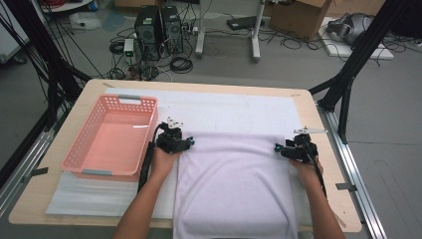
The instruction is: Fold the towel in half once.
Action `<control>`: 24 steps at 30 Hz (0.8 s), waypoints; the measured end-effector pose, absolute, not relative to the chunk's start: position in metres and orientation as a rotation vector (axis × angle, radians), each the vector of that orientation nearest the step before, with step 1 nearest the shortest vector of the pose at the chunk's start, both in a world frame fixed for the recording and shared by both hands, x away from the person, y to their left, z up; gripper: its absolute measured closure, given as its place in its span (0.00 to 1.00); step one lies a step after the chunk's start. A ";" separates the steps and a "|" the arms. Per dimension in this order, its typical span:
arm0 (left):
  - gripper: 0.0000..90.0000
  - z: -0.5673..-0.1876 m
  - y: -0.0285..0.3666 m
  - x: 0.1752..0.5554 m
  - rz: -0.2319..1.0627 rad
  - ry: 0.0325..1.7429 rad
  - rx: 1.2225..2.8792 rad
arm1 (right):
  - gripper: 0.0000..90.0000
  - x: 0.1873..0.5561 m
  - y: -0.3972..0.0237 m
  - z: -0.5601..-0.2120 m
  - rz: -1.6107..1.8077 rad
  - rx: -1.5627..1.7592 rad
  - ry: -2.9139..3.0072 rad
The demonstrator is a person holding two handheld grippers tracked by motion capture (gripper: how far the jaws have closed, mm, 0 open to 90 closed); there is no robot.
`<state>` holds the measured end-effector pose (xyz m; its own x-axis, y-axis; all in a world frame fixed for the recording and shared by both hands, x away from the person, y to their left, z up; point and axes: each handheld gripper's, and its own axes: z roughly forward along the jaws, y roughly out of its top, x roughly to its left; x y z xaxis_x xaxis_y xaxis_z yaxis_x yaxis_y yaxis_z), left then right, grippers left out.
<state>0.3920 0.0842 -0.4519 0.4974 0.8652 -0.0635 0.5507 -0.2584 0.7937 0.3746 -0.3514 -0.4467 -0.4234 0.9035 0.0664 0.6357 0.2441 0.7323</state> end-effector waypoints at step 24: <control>0.95 -0.409 0.087 0.431 0.477 1.120 1.742 | 0.95 0.397 -0.356 -0.409 1.126 1.311 1.984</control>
